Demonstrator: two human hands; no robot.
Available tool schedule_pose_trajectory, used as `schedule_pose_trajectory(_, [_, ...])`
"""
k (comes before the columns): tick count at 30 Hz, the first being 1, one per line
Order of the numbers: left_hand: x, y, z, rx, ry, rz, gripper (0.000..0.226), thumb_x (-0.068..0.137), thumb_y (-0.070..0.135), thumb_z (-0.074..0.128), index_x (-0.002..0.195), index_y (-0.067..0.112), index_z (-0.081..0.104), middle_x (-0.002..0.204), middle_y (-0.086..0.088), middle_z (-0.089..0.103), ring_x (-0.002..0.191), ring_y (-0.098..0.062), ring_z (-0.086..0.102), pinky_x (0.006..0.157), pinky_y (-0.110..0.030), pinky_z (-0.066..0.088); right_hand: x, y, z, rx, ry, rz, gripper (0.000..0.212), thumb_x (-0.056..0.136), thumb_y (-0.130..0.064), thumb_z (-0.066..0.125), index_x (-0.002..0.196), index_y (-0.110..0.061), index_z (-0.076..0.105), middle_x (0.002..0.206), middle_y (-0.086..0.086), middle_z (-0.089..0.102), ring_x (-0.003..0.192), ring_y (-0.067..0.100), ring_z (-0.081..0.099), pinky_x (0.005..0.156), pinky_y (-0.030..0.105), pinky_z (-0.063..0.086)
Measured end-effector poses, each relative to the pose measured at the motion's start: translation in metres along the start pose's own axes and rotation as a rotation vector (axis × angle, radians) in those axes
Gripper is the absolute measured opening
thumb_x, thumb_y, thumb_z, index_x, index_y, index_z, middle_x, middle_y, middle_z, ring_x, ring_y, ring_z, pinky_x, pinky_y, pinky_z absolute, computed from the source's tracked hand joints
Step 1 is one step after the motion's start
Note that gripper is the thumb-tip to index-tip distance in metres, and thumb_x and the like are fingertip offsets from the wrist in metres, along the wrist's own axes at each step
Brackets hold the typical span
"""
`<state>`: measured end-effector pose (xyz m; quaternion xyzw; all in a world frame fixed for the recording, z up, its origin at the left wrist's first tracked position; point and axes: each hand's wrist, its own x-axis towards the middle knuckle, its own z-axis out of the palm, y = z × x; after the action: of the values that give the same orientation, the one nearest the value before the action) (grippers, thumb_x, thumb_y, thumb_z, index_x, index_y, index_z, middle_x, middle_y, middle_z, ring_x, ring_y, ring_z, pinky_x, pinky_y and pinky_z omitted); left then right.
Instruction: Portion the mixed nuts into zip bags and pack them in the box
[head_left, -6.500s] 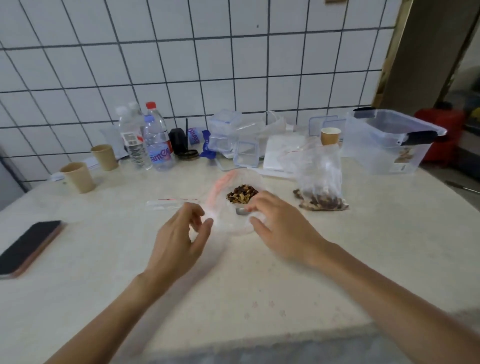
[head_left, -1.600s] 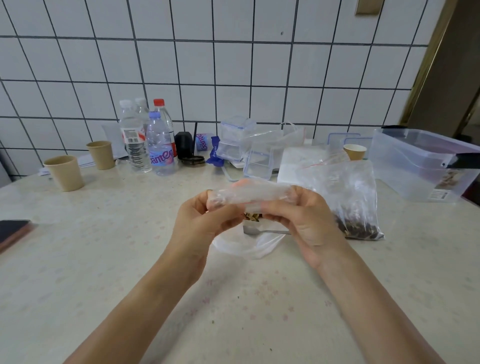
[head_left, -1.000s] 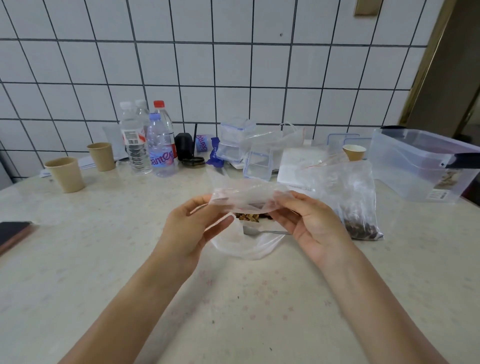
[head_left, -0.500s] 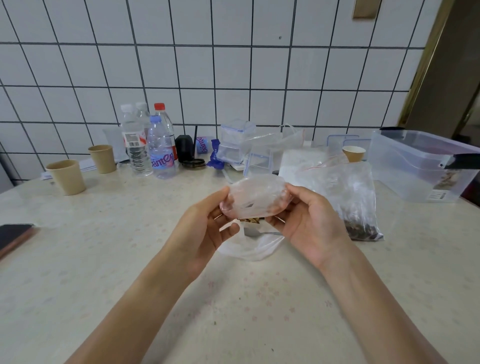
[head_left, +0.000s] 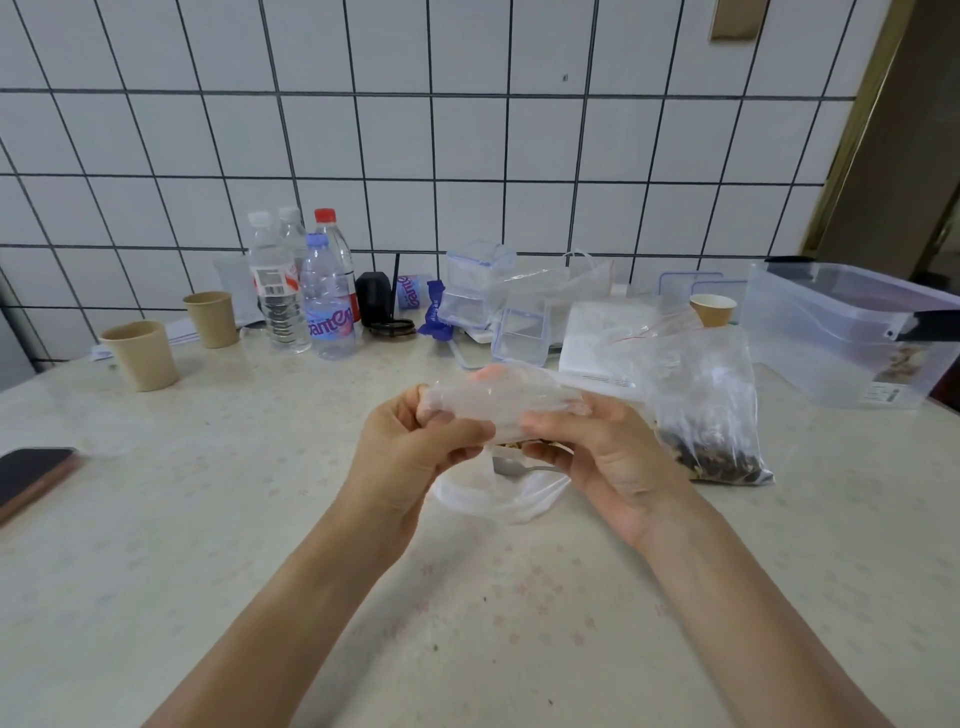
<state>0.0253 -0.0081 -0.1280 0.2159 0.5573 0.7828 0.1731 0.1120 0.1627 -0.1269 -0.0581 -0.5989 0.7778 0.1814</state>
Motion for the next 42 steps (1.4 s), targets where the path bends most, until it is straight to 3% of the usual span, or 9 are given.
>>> schedule_pose_trajectory(4, [0.001,-0.006,0.005,0.23,0.224,0.105,0.014,0.086,-0.003,0.074,0.084,0.004,0.062,0.07,-0.003,0.068,0.059,-0.012,0.069,0.057,-0.027,0.06,0.006,0.01,0.01,-0.058,0.288,0.019,0.007,0.084,-0.003,0.072,0.079,0.0,0.075,0.075,0.014,0.072,0.065,0.023,0.069,0.061,0.031,0.059])
schedule_pose_trajectory(9, [-0.002,-0.005,0.0,0.475,0.256,0.303,0.036,0.088,-0.009,0.071,0.087,0.019,0.049,0.093,0.019,0.068,0.055,-0.019,0.073,0.056,-0.039,0.063,0.006,0.014,0.006,-0.285,0.429,-0.048,0.018,0.077,-0.015,0.065,0.073,0.002,0.06,0.062,0.005,0.064,0.06,0.017,0.064,0.07,0.036,0.056])
schedule_pose_trajectory(14, [-0.007,-0.002,0.001,0.64,0.134,0.486,0.053,0.082,-0.024,0.055,0.063,0.026,0.057,0.111,0.02,0.067,0.055,-0.019,0.069,0.054,-0.026,0.055,-0.002,0.009,0.008,-0.512,0.492,-0.319,0.018,0.082,0.001,0.064,0.085,-0.014,0.055,0.091,0.005,0.066,0.083,0.017,0.061,0.071,0.02,0.047])
schedule_pose_trajectory(18, [-0.011,-0.004,0.004,0.79,0.046,0.512,0.06,0.083,-0.022,0.048,0.073,0.029,0.078,0.124,0.016,0.066,0.055,-0.011,0.07,0.055,-0.015,0.051,-0.007,-0.002,0.007,-0.654,0.365,-0.564,0.045,0.078,0.021,0.049,0.074,-0.024,0.054,0.099,0.004,0.065,0.102,0.012,0.064,0.089,0.018,0.05])
schedule_pose_trajectory(22, [-0.012,-0.007,0.003,0.872,0.095,0.538,0.049,0.086,-0.012,0.059,0.097,0.031,0.08,0.122,0.014,0.069,0.058,-0.005,0.068,0.056,-0.019,0.055,-0.01,-0.001,0.013,-0.813,0.229,-0.641,0.047,0.075,0.016,0.044,0.057,-0.024,0.06,0.088,-0.003,0.067,0.094,0.004,0.064,0.079,0.006,0.042])
schedule_pose_trajectory(25, [-0.012,-0.005,0.003,0.963,0.137,0.588,0.038,0.085,0.006,0.075,0.116,0.029,0.076,0.117,0.018,0.07,0.071,0.006,0.06,0.069,-0.009,0.045,-0.01,0.003,0.012,-0.864,0.229,-0.663,0.046,0.083,0.018,0.05,0.074,-0.019,0.076,0.086,-0.005,0.071,0.089,0.007,0.067,0.079,0.01,0.046])
schedule_pose_trajectory(31, [-0.017,-0.003,0.006,1.107,0.051,0.537,0.066,0.073,0.028,0.091,0.134,0.024,0.065,0.13,0.013,0.063,0.108,-0.002,0.06,0.088,-0.009,0.041,-0.01,0.003,0.009,-1.098,0.142,-0.519,0.041,0.095,0.006,0.049,0.105,-0.018,0.081,0.109,-0.005,0.071,0.104,0.01,0.065,0.093,0.032,0.053])
schedule_pose_trajectory(36, [-0.026,0.007,0.009,1.177,0.038,0.534,0.073,0.067,0.047,0.091,0.133,0.032,0.063,0.129,0.02,0.059,0.099,-0.006,0.062,0.085,-0.031,0.053,-0.016,-0.002,0.014,-1.078,0.158,-0.457,0.03,0.096,-0.01,0.055,0.109,-0.024,0.078,0.105,-0.012,0.075,0.097,0.004,0.066,0.089,0.031,0.055])
schedule_pose_trajectory(42, [-0.033,0.019,0.009,1.062,0.07,0.469,0.012,0.08,0.04,0.082,0.088,0.034,0.077,0.083,0.021,0.071,0.065,0.004,0.059,0.063,-0.01,0.039,-0.027,-0.027,-0.001,-1.091,-0.004,-0.316,0.021,0.085,-0.015,0.069,0.092,-0.031,0.08,0.088,-0.014,0.073,0.087,0.0,0.063,0.075,0.014,0.05])
